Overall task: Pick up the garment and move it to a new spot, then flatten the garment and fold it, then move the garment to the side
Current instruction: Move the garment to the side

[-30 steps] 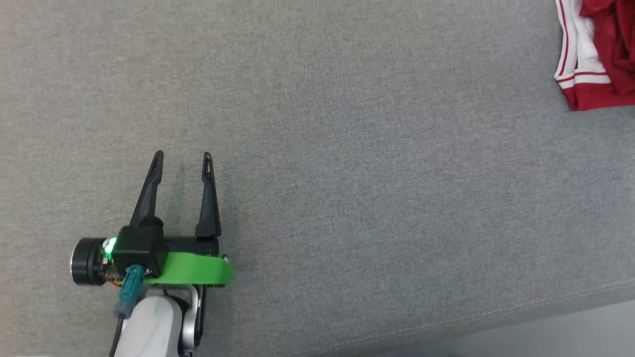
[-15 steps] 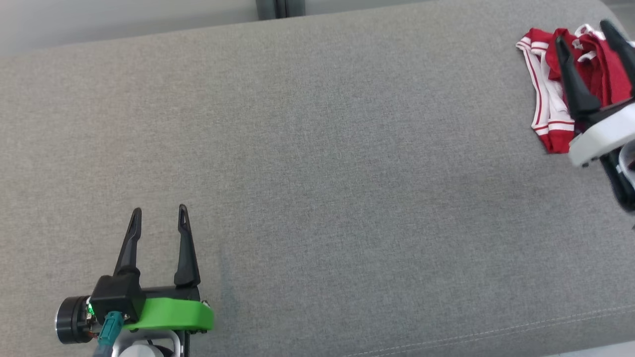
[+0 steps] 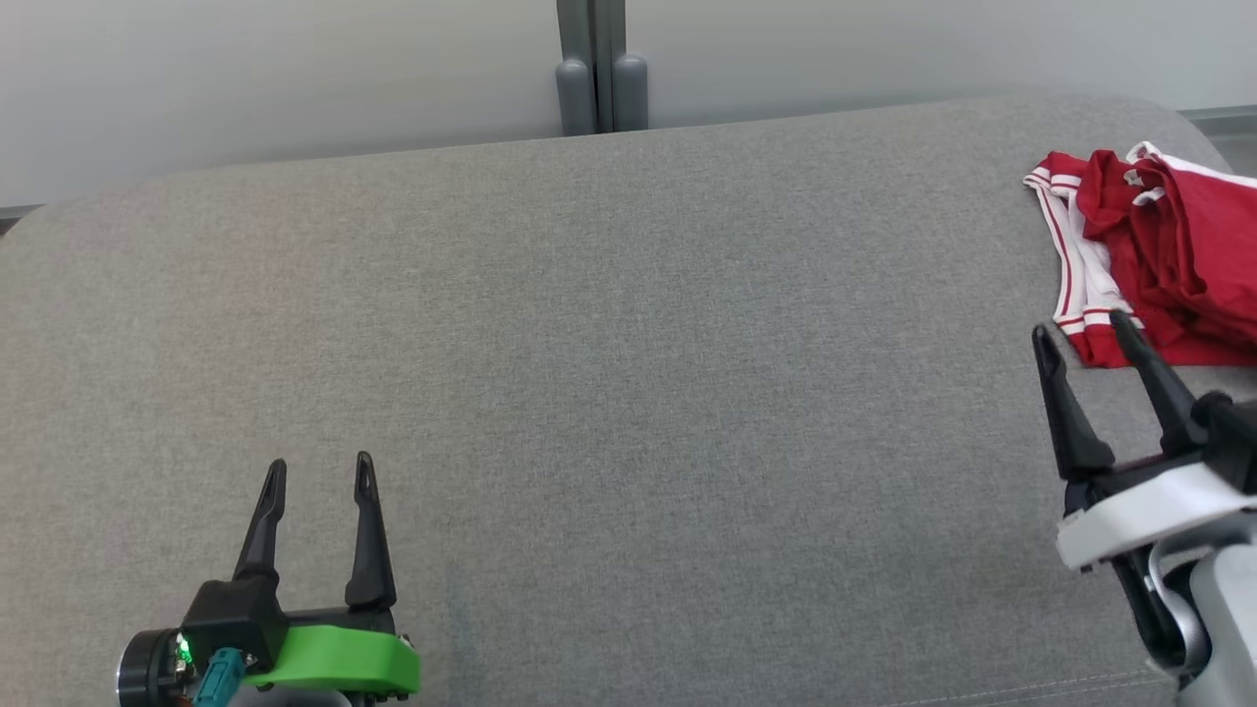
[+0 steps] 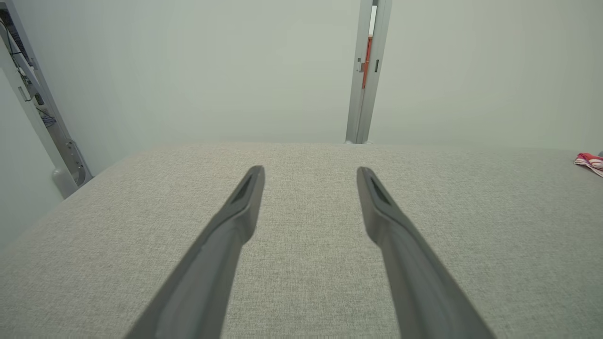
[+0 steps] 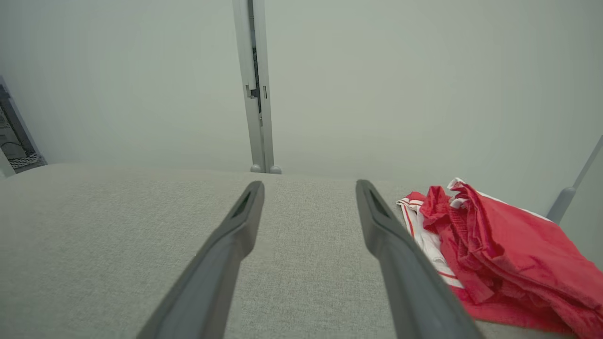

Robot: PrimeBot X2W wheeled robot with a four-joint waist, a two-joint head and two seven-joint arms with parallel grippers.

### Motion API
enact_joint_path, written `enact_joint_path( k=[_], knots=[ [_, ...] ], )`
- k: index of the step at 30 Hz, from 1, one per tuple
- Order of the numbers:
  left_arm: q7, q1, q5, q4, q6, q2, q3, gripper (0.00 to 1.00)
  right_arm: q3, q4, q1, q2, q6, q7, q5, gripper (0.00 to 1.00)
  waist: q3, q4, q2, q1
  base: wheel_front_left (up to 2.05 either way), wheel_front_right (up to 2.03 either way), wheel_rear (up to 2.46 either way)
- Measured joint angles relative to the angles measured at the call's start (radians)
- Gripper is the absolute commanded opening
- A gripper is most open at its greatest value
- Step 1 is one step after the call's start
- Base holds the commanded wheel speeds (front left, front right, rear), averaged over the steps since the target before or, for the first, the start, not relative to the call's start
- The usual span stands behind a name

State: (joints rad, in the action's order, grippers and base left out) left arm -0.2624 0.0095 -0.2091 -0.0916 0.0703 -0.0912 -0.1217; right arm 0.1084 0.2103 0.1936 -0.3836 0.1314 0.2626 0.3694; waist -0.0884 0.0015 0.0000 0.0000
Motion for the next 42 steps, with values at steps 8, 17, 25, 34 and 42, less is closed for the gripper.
enact_joint_path(
  k=[8,17,25,34,42],
  knots=[
    [0.0,0.007,0.0,-0.021,-0.016,0.002,0.011,1.0,-0.056,-0.111,-0.169,0.129,0.0,-0.02,-0.049,1.0,0.032,0.016,0.0,0.0,0.0,0.0,0.0],
    [0.0,0.025,0.0,-0.04,-0.028,0.004,0.021,1.0,-0.079,-0.164,-0.254,0.242,0.0,-0.034,-0.108,1.0,0.069,0.038,0.0,0.0,0.0,0.0,0.0],
    [0.0,0.037,0.0,-0.044,-0.04,0.0,0.028,1.0,-0.091,-0.186,-0.285,0.279,0.0,-0.05,-0.136,1.0,0.101,0.057,0.0,0.0,0.0,0.0,0.0],
    [0.0,0.037,-0.009,-0.04,-0.057,-0.015,0.032,1.0,-0.105,-0.195,-0.292,0.294,0.0,-0.058,-0.145,1.0,0.111,0.083,0.0,0.0,0.0,0.0,0.0],
    [0.0,0.037,-0.012,-0.039,-0.058,-0.017,0.032,1.0,-0.101,-0.197,-0.293,0.298,0.0,-0.061,-0.152,1.0,0.114,0.094,0.0,0.0,0.0,0.0,0.0]
  ],
)
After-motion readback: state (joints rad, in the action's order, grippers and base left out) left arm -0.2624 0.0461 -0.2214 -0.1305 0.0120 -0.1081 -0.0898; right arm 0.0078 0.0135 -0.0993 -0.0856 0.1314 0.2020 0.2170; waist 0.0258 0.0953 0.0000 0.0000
